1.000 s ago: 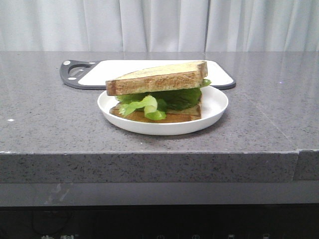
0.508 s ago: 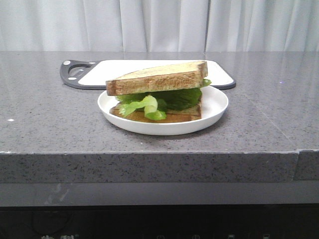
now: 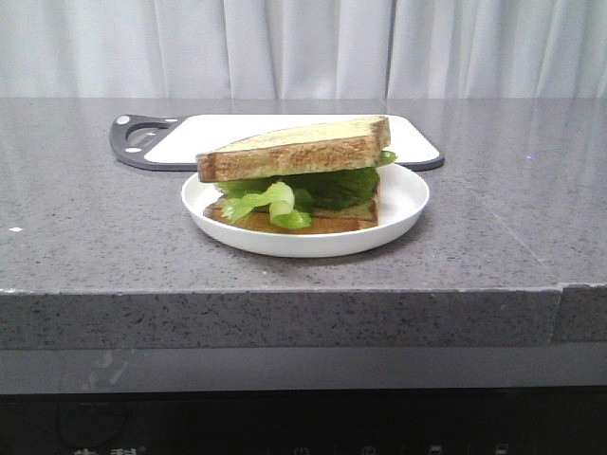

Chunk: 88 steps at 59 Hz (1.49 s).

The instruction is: Left arm grabs bread, right arm adds lettuce

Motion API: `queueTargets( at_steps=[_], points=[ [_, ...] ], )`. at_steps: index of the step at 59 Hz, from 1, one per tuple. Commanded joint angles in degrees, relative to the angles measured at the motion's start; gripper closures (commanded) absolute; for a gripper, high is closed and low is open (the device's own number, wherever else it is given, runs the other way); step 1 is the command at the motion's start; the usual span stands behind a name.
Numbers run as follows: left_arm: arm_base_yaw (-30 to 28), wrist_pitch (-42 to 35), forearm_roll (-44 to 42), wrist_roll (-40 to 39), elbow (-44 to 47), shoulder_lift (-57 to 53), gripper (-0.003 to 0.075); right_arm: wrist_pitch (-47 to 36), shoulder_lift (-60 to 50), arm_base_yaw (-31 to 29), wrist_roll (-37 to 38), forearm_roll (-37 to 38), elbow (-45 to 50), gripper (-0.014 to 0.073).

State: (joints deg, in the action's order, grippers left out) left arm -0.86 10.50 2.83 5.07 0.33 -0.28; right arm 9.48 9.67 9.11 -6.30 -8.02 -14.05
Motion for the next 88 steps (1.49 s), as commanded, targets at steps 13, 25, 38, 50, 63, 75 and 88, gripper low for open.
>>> queueTargets(
  at_steps=[13,25,38,50,63,75,88],
  points=[
    [0.0,-5.1,0.5,-0.4,0.3,-1.1,0.0741,-5.8,-8.1,-10.3,6.3,0.0,11.5,0.0651],
    [0.0,-5.1,0.5,-0.4,0.3,-1.1,0.0741,-5.5,-8.2,-10.3,6.0,1.0,15.4,0.0651],
    [0.0,-5.1,0.5,-0.4,0.3,-1.0,0.0741,-6.5,-11.5,-10.4,6.0,1.2,15.5,0.0651],
    [0.0,-5.1,0.5,-0.4,0.3,-1.0,0.0741,-6.4,-11.4,-10.4,6.0,1.2,15.5,0.0651],
    [0.0,-5.1,0.5,-0.4,0.3,-1.0,0.0741,-6.4,-11.4,-10.4,6.0,1.2,15.5,0.0651],
    [0.0,-5.1,0.5,-0.4,0.3,-1.0,0.0741,-6.4,-11.4,-10.4,6.0,1.2,15.5,0.0651],
    [0.0,-5.1,0.5,-0.4,0.3,-1.0,0.0741,-6.4,-11.4,-10.4,6.0,1.2,15.5,0.0651]
  ],
)
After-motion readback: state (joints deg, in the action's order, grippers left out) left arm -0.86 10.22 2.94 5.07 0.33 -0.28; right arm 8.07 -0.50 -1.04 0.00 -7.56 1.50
